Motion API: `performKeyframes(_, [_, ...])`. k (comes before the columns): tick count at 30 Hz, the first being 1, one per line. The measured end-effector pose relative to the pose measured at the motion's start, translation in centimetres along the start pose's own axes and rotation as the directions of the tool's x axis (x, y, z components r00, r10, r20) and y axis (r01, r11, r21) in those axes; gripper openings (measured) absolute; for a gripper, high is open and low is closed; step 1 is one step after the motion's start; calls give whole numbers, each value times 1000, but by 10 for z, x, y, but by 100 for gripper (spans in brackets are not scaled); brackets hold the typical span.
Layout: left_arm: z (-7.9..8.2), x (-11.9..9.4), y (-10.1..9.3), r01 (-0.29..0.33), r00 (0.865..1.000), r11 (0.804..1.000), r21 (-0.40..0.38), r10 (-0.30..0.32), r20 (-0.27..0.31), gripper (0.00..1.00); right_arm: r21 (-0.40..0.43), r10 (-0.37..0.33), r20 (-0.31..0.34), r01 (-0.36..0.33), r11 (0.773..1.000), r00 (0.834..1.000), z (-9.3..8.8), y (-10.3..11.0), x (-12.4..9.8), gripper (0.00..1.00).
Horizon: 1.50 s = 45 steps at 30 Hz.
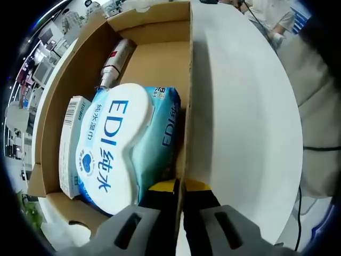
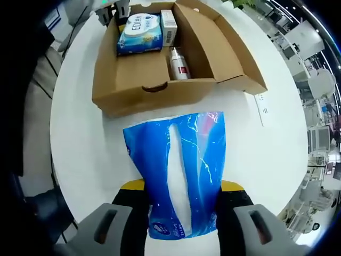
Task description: Operate the shoe box by opening the lid, removing the specified soft item, and placing it in the target area until the item is outside and the box remains undamaged.
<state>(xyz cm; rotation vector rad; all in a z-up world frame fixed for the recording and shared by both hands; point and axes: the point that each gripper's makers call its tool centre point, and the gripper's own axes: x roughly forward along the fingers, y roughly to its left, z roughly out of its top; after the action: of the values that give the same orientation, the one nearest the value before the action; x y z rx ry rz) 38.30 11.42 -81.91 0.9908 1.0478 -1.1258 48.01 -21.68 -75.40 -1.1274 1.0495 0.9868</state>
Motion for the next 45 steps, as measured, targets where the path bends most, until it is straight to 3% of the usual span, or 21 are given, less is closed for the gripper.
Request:
performKeyframes(10, [0, 0, 0, 0, 1000, 1000, -2, 0, 0, 1, -21, 15, -5, -15, 1000, 1000, 7, 3, 11, 47])
performKeyframes(35, [0, 0, 0, 0, 1000, 1000, -3, 0, 0, 1, -25, 36, -40, -37, 999, 999, -5, 10, 27, 48])
performKeyframes(45, [0, 0, 0, 1, 1000, 1000, -4, -1, -1, 1, -39, 33, -34, -35, 999, 999, -2, 6, 29, 48])
